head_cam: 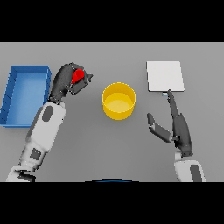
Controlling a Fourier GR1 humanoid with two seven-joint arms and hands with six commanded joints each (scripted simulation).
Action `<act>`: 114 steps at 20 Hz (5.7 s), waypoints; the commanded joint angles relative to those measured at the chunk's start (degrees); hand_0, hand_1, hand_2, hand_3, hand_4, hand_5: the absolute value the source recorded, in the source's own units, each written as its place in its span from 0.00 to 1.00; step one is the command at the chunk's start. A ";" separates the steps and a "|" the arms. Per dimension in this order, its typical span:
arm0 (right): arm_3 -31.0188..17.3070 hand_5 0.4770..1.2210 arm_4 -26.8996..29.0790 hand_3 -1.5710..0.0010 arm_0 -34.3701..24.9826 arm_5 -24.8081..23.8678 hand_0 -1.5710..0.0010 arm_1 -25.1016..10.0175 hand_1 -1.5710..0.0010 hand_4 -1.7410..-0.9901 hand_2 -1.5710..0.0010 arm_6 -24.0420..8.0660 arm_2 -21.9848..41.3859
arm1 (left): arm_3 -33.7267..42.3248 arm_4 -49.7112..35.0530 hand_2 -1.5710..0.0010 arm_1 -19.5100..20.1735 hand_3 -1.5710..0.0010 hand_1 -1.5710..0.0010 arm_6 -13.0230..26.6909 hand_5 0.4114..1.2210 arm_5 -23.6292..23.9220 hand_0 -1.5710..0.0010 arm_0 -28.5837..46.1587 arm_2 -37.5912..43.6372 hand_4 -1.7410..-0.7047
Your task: Pick up the red beaker and tilt it to pour out 1 green nut into yellow bowl. Pick up the yellow bowl and place it on the metallic measuring scale.
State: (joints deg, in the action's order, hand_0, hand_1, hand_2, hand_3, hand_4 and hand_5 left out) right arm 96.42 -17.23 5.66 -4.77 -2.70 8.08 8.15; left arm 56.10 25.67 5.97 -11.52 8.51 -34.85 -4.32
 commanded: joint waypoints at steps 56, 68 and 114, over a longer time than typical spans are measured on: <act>-1.20 0.28 -1.61 1.00 -1.05 -0.54 1.00 0.91 1.00 0.96 1.00 0.64 1.08 | -25.60 49.75 0.00 5.29 0.00 0.00 1.70 1.00 -23.12 0.00 -49.92 -55.53 0.01; -1.16 0.26 0.85 1.00 -2.04 0.31 1.00 1.95 1.00 0.98 1.00 0.51 0.87 | -42.62 21.78 0.00 18.13 0.07 0.00 13.08 1.00 -18.02 0.00 -55.11 -26.14 0.00; -0.65 0.22 -0.66 1.00 -0.89 -0.35 1.00 0.43 1.00 0.97 1.00 1.06 0.92 | 8.44 -22.32 0.86 34.05 0.87 0.87 41.69 0.30 7.29 0.84 7.36 -16.93 0.90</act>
State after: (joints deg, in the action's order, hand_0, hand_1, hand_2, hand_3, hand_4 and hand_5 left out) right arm 95.77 -17.88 4.76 -5.15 -2.29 9.11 9.05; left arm 64.54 3.34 40.01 30.19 15.79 -27.48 -21.26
